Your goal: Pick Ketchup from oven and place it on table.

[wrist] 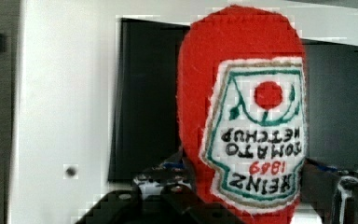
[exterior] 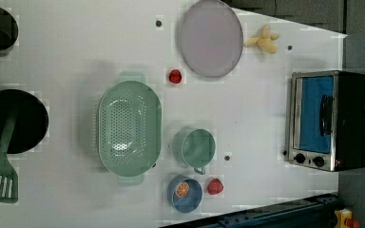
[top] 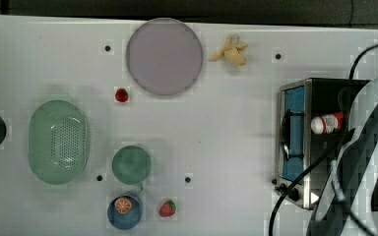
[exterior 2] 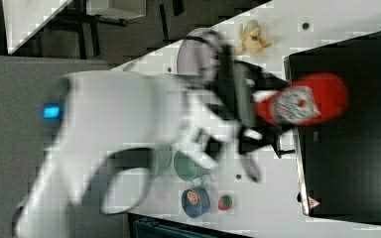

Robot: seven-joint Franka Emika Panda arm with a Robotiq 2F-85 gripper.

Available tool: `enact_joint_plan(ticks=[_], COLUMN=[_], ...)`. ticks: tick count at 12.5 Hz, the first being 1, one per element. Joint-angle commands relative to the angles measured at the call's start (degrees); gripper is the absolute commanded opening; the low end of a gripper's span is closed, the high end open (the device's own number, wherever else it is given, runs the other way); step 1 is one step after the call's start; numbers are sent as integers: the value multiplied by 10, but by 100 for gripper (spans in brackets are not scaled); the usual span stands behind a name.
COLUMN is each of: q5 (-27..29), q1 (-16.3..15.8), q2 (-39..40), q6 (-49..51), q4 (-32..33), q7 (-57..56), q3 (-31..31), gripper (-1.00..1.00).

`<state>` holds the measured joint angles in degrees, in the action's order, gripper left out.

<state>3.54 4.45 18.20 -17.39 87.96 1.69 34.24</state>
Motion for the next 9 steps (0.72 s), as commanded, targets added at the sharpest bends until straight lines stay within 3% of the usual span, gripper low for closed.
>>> enact_joint_plan(ticks=[1, 5, 9], q5=[5, 5, 5], q1=[-56, -92, -117], q2=[-58, -87, -87], q6=[77, 164, 173], q4=[-31, -26, -6], q7=[12, 12, 13], q3=[-27, -98, -182], gripper=[27, 27, 27])
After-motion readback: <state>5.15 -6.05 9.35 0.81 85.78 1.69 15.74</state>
